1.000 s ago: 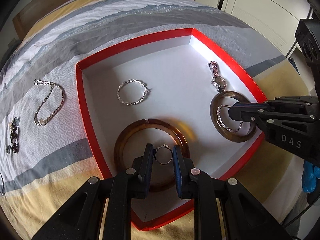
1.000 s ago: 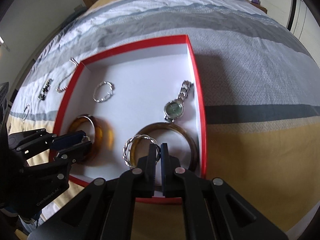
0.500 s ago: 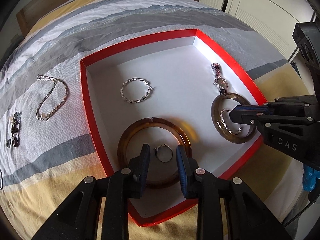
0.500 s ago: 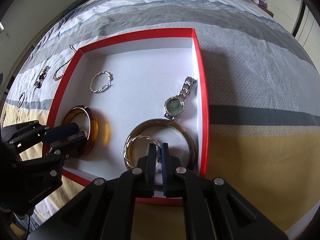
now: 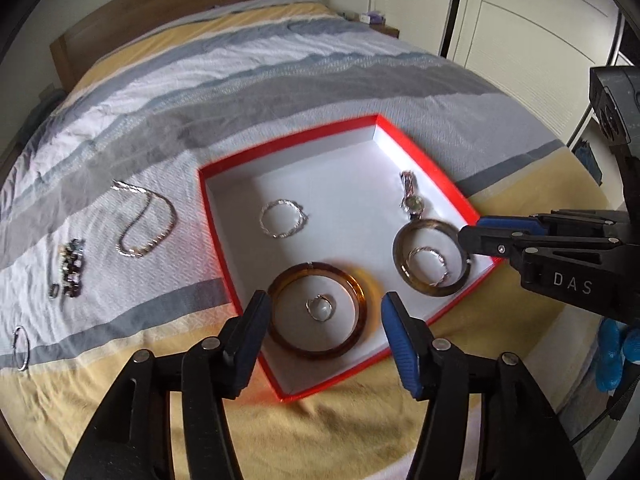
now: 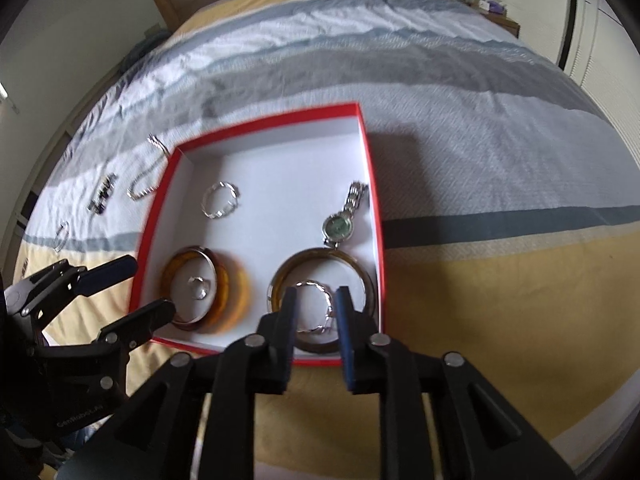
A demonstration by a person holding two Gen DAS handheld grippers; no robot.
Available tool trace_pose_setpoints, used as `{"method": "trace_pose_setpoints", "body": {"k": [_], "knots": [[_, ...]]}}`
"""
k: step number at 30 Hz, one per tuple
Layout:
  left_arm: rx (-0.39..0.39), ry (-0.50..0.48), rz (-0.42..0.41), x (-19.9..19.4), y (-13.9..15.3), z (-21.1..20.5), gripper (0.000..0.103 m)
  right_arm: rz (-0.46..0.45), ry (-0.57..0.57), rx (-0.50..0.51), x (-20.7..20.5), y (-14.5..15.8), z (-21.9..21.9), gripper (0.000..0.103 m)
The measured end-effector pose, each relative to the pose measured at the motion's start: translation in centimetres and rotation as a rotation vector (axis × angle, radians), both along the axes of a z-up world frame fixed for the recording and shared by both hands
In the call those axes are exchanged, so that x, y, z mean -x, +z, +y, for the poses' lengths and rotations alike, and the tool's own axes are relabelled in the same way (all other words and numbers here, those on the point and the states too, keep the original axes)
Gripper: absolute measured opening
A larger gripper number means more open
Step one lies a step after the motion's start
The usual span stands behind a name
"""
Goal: Organize jewelry
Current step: 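Open the left tool and the right tool to drop ring and bangle in the box, then withdraw both tools from the box toward the remaining jewelry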
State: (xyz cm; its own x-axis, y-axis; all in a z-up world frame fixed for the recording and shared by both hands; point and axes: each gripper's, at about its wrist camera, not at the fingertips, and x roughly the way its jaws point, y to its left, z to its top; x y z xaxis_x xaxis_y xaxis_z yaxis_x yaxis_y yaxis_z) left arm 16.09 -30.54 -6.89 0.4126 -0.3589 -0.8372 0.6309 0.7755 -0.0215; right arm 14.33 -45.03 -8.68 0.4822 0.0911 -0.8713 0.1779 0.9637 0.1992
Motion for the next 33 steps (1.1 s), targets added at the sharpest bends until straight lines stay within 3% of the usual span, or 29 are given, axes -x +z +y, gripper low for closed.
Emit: {"method": "trace_pose_setpoints", "body": {"k": [15, 33], "knots": [[0.029, 0.114, -0.173, 5.7, 8.8, 7.0, 0.067, -0.177, -0.045, -0.07, 5.8, 7.9, 4.6, 0.026], [0.078, 0.276, -0.31, 11.8, 13.7, 17.8, 0.073, -0.278, 0.017, -0.048, 11.5, 12.6, 13.5, 0.035]]}}
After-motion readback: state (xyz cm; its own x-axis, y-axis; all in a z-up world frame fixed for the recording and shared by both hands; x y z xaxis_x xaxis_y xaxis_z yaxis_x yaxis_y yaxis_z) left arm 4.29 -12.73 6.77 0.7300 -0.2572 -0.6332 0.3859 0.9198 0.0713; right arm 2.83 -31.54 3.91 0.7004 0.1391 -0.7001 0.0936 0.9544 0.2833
